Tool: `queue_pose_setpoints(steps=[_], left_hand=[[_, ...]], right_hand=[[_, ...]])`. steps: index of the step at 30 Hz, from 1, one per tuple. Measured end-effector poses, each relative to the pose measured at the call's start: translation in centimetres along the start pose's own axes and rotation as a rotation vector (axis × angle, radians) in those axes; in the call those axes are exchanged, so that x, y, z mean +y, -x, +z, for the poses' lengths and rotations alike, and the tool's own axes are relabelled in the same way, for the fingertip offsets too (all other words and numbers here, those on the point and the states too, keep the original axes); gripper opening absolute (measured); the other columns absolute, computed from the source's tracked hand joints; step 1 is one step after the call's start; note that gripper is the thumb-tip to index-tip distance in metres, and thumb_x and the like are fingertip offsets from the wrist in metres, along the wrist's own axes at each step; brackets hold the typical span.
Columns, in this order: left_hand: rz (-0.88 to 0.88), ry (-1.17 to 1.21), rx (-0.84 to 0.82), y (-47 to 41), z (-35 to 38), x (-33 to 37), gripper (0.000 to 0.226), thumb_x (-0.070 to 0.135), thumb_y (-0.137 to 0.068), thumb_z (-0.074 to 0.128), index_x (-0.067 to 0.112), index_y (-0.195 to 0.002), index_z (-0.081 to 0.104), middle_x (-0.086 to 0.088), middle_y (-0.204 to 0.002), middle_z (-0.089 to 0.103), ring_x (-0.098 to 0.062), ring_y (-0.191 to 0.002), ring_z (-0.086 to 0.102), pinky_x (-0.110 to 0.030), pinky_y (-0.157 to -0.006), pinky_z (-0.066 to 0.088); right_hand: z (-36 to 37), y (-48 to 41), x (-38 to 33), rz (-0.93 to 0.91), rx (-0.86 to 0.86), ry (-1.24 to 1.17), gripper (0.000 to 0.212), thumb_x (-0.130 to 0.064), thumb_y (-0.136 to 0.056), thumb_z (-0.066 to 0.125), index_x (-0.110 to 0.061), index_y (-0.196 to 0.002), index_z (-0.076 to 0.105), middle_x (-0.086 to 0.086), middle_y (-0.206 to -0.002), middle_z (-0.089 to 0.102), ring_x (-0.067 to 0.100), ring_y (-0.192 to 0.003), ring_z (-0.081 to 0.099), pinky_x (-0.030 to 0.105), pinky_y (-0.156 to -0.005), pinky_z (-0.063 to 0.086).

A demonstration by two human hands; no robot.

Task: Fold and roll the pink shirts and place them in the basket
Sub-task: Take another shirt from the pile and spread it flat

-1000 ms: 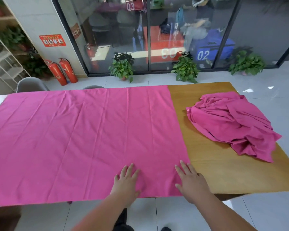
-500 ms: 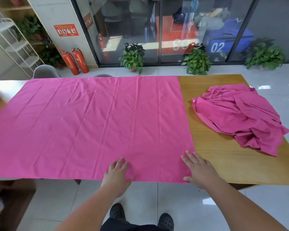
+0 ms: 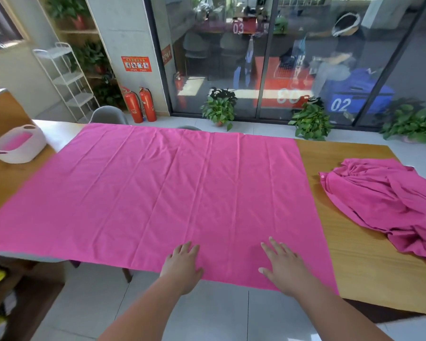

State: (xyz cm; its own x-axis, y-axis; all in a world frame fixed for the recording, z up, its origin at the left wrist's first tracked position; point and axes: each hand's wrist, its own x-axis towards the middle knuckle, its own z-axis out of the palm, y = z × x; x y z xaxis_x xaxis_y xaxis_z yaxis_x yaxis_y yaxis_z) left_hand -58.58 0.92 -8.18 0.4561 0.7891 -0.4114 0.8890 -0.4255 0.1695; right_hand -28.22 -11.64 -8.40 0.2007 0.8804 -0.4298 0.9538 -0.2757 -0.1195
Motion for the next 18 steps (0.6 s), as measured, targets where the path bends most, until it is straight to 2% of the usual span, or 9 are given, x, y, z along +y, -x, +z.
queue_pose_setpoints(steps=[10, 18], left_hand=[[-0.095, 0.125, 0.075, 3.6, -2.0, -15.8, 0.079, 0.056, -0.101, 0.055, 0.028, -0.167, 0.02, -0.005, -0.173, 0.022, -0.032, -0.158, 0.021, -0.051, -0.126, 0.029], [-0.241, 0.266, 0.104, 7.8, -1.5, -27.1, 0.079, 0.059, -0.101, 0.055, 0.028, -0.166, 0.023, -0.006, -0.173, 0.024, -0.032, -0.158, 0.021, -0.048, -0.126, 0.029]], right_hand=[[-0.8, -4.1, -19.6, -0.144, -0.053, -0.025, 0.082, -0.069, -0.105, 0.036, -0.034, -0.169, -0.001, 0.0, -0.177, -0.009, 0.029, -0.164, 0.001, 0.048, -0.132, 0.011], [-0.5, -6.8, -33.4, -0.28, -0.089, 0.049, 0.081, -0.066, -0.106, 0.04, -0.033, -0.17, 0.003, 0.001, -0.178, -0.004, 0.03, -0.164, 0.005, 0.047, -0.132, 0.014]])
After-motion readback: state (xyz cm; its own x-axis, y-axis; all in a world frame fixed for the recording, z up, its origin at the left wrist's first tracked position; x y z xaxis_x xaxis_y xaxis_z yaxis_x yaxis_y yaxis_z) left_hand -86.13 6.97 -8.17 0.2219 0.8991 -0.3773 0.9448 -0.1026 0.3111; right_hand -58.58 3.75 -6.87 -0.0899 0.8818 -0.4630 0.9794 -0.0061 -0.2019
